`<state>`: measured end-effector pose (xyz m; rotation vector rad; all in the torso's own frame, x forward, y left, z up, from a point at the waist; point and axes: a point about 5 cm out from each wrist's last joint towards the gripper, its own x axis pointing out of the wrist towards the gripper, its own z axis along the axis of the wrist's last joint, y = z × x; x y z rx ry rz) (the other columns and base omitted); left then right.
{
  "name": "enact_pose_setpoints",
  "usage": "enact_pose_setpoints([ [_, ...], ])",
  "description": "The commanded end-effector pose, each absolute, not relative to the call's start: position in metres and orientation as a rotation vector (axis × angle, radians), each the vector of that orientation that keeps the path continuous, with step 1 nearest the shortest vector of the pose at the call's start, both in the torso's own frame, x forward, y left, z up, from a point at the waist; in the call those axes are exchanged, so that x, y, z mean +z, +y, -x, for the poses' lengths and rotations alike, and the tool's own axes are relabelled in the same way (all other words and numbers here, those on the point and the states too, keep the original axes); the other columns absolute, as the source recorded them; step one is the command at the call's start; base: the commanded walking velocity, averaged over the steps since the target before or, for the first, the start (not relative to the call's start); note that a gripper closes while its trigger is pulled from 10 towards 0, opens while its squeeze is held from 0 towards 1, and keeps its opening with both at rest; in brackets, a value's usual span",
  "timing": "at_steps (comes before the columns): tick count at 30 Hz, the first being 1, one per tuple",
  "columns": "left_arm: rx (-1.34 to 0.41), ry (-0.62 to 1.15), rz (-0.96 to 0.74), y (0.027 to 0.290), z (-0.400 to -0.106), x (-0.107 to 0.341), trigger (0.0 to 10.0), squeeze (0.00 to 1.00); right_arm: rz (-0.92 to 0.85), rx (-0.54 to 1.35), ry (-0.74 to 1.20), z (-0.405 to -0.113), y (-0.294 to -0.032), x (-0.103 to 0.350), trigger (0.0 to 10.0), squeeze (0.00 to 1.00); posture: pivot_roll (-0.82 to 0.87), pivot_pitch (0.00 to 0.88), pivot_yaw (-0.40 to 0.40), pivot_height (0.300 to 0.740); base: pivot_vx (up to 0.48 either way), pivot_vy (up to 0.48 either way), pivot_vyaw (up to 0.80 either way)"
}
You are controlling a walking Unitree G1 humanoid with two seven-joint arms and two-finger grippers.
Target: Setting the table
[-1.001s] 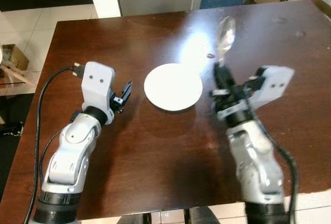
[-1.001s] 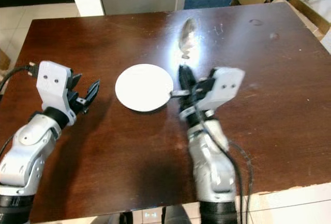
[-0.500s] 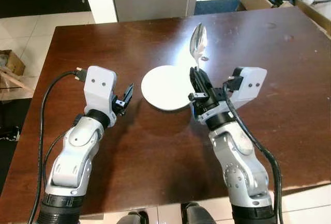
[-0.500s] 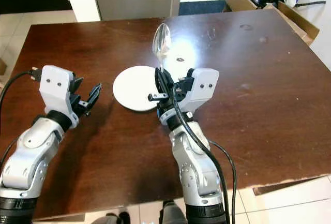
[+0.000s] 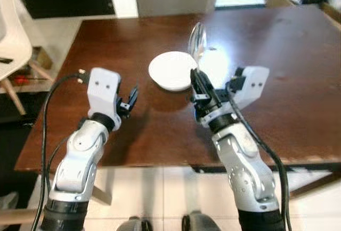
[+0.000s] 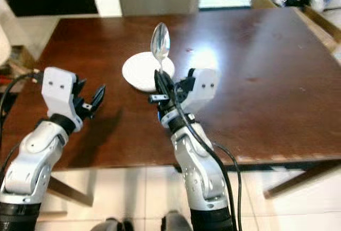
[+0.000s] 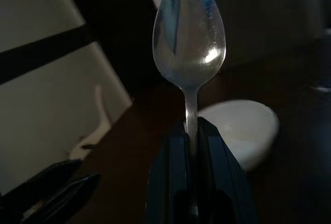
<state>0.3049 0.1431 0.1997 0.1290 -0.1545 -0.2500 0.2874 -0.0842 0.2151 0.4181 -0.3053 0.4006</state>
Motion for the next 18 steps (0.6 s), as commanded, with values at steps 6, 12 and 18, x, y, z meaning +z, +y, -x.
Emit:
enact_pose_setpoints([
  [6,-0.234,-0.132,-0.144,0.1480,-0.3029,0.1941,10.0,0.00,-0.490,0.428,-0.296,-0.2841,-0.0741,0.2154,10.0,0.00,-0.14,0.084,0.093,0.740,-0.408,0.000,0.00],
  [12,-0.236,-0.134,-0.140,0.1466,-0.3028,0.1944,10.0,0.00,-0.486,0.433,-0.287,-0.2841,-0.0743,0.2139,10.0,0.00,-0.14,0.086,0.092,0.740,-0.407,0.000,0.00],
  [18,-0.236,-0.132,-0.138,0.1460,-0.3027,0.1940,10.0,0.00,-0.481,0.433,-0.281,-0.2846,-0.0754,0.2119,10.0,0.00,-0.14,0.087,0.091,0.740,-0.406,0.000,0.00],
])
